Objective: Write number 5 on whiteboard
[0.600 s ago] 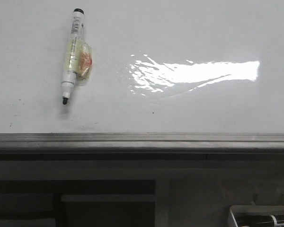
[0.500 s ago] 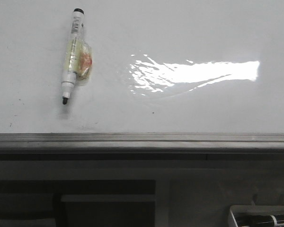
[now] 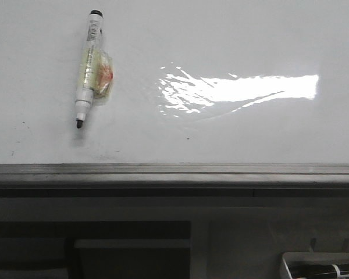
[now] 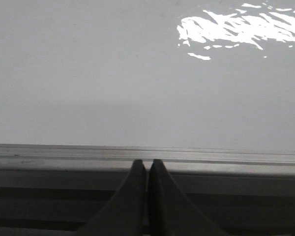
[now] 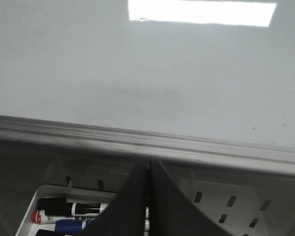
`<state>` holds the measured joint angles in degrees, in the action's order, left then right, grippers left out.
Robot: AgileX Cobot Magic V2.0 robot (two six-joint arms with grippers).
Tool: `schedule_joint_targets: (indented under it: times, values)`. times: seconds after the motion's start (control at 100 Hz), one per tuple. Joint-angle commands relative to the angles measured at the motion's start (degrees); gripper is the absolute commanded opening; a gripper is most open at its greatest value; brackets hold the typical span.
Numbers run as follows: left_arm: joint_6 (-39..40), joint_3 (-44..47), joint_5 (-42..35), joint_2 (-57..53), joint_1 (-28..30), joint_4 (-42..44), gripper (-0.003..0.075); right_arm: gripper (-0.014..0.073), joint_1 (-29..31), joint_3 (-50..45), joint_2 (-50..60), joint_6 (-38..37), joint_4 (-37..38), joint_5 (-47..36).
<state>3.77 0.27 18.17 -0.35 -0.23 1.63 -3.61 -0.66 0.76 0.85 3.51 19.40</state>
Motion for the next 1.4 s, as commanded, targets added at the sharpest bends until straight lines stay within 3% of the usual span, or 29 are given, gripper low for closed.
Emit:
schedule_joint_targets:
  times: [0.0, 0.43, 0.6, 0.68, 0.74, 0.83, 0.9, 1.01, 1.11, 1.27, 1.39]
  values:
    - [0.4, 0.9, -4.3, -1.6, 0.0, -0.3, -0.002, -0.0041, 0.3, -1.5, 0.9, 0.4, 0.7, -1.1]
    - [0.4, 0.9, -4.3, -1.6, 0.0, -0.3, -0.002, -0.0041, 0.3, -1.5, 0.9, 0.4, 0.7, -1.6]
    - [0.4, 0.9, -5.1, -1.6, 0.0, -0.1, -0.002, -0.0041, 0.3, -1.5, 0.9, 0.4, 3.6, -6.9]
    - [0.4, 0.9, -5.7, -1.6, 0.0, -0.1, -0.002, -0.0041, 0.3, -1.5, 0.9, 0.4, 1.4, -10.7]
    - [0.4, 0.9, -5.8, -1.6, 0.0, -0.7, -0.002, -0.0041, 0.3, -1.5, 0.9, 0.3, -4.6, -13.4]
    - [0.4, 0.9, -6.9, -1.6, 0.0, -6.9, -0.002, -0.0041, 0.3, -1.5, 0.9, -0.1, -14.2, -17.0]
    - [0.4, 0.9, -9.0, -1.6, 0.0, -19.0, -0.002, -0.0041, 0.3, -1.5, 0.9, -0.4, -24.8, -19.0]
    - [0.4, 0.9, -10.2, -1.6, 0.0, -32.8, -0.002, -0.0041, 0.3, -1.5, 0.9, -0.4, -33.4, -22.8]
    - [0.4, 0.9, -14.5, -1.6, 0.0, -36.6, -0.002, -0.0041, 0.3, -1.5, 0.9, 0.2, -33.5, -25.4]
    - [0.6, 0.7, -16.2, -1.6, 0.0, -52.0, -0.002, -0.0041, 0.3, -0.9, 0.9, -0.1, -37.1, -27.7]
    - [-2.1, -2.9, -11.4, -1.6, -0.7, -49.9, -0.002, -0.0041, 0.3, 3.7, 0.9, 0.1, -36.0, -26.4]
